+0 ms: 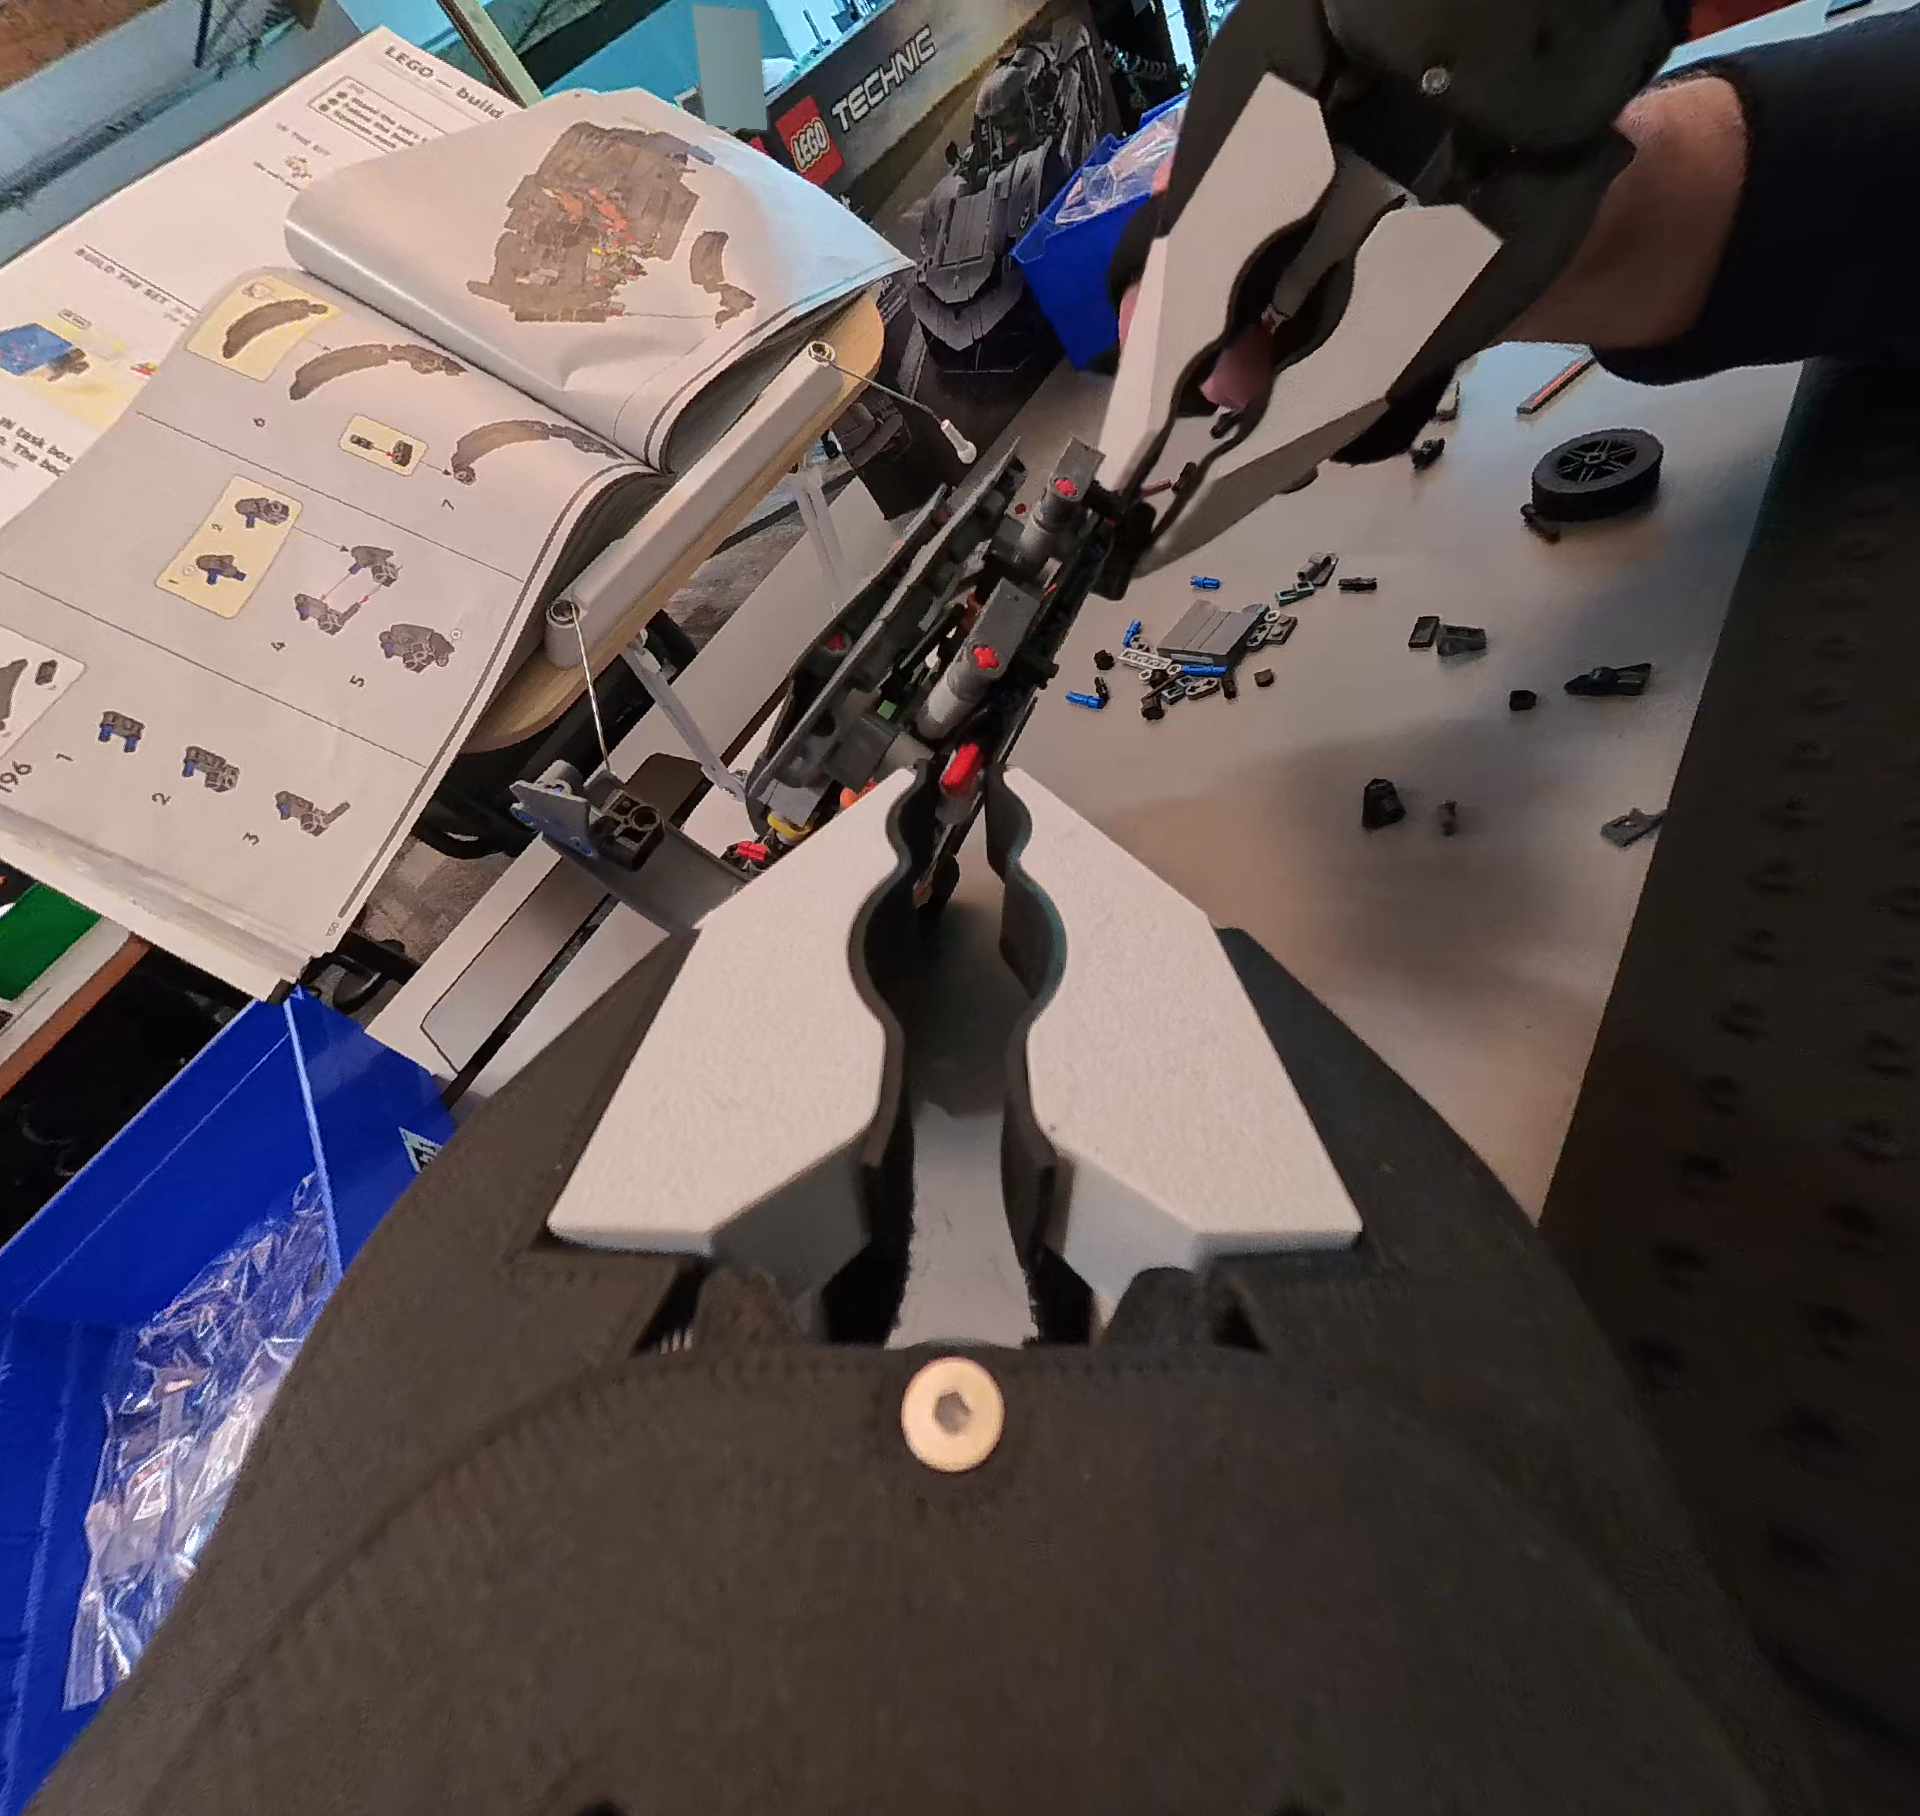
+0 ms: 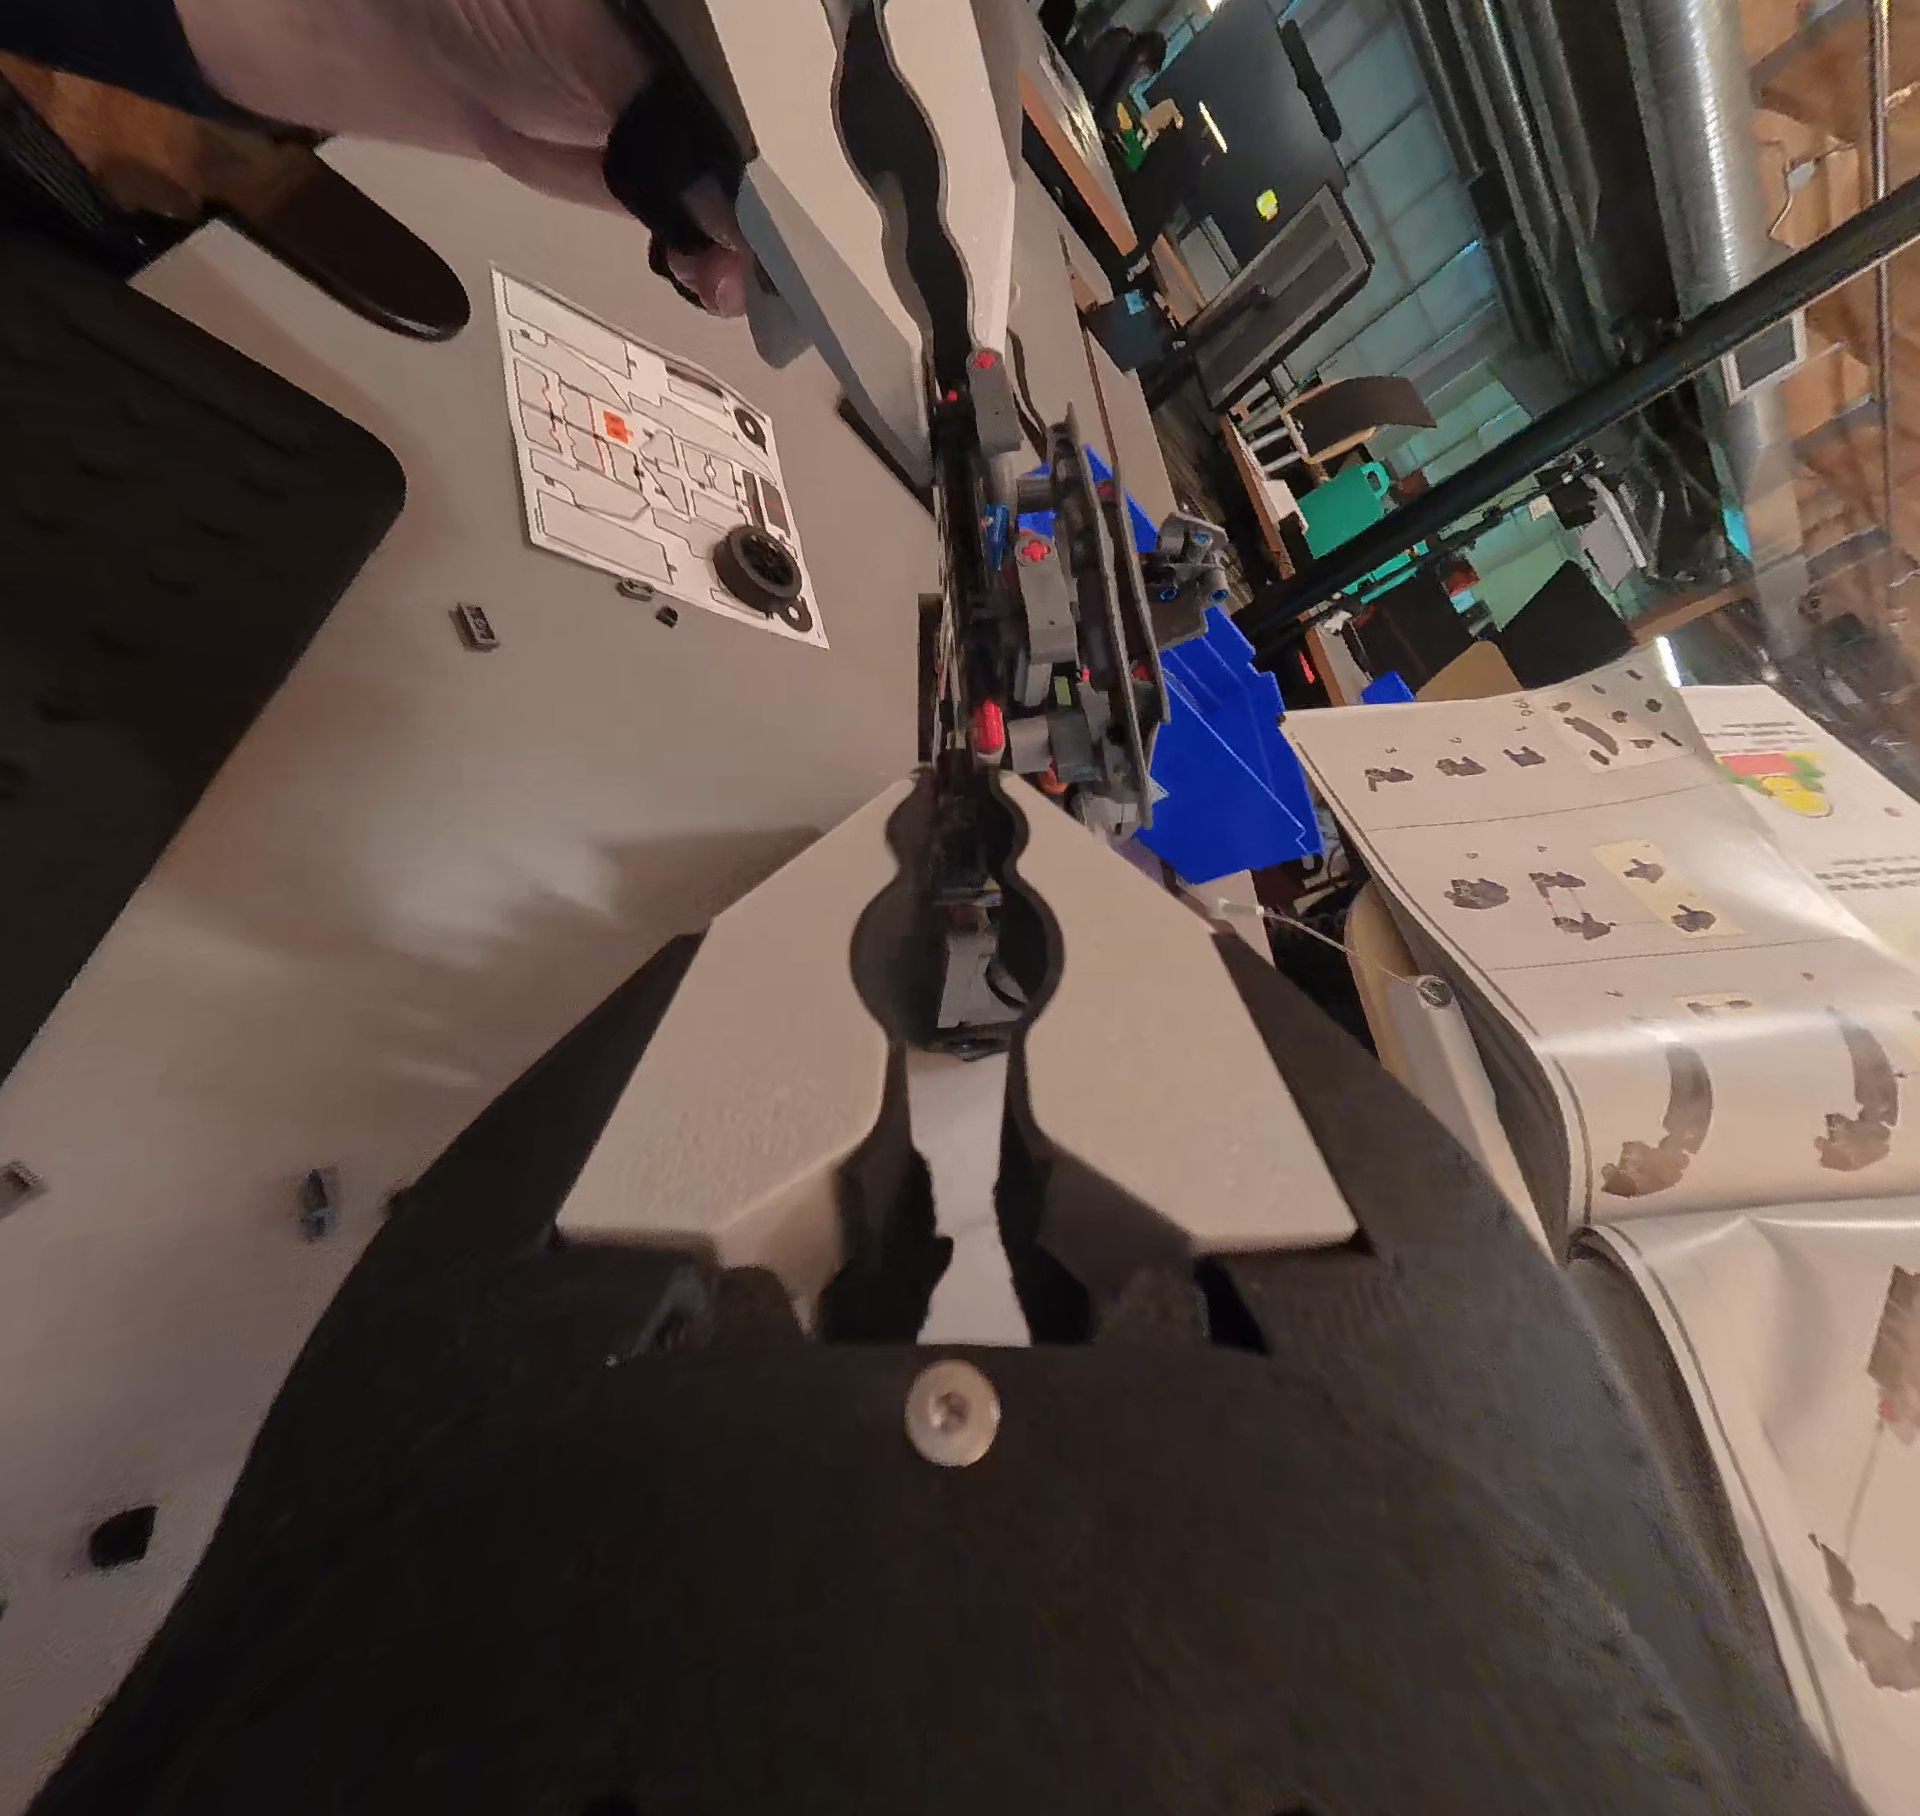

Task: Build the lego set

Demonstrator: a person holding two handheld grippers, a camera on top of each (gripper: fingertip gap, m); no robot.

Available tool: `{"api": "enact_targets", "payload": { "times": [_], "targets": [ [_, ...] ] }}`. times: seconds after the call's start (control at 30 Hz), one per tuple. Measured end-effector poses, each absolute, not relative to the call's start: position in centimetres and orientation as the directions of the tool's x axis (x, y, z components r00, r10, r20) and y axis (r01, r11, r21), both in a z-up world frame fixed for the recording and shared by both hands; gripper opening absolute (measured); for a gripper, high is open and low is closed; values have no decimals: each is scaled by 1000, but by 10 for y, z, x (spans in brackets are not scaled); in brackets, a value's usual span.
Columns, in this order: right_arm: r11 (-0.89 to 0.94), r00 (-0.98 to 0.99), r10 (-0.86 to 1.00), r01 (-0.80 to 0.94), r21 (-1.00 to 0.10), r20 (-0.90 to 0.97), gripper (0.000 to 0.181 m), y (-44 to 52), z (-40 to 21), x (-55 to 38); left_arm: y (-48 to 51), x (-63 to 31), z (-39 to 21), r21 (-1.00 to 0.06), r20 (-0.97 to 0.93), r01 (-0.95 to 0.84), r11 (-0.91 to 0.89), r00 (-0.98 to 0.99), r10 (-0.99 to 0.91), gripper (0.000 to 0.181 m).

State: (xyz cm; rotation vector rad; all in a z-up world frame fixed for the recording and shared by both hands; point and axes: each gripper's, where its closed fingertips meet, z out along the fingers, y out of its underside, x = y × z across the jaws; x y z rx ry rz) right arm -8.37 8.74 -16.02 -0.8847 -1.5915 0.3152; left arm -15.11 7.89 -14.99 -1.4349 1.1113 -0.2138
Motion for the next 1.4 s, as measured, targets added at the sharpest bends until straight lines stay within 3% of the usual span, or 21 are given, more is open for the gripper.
{"api": "enact_targets", "payload": {
  "times": [0.77, 1.4],
  "targets": [
    [688, 13, 682, 329, -647, 732, 5, 86, -153, -83, 77, -152, -149, -842, -478, -497, 212, 502, -721, 6],
    [641, -24, 749, 275, -716, 662, 4, 82, -147, -82, 75, -151, -149, -816, -501, -535, 218, 467, -729, 6]
  ]
}}
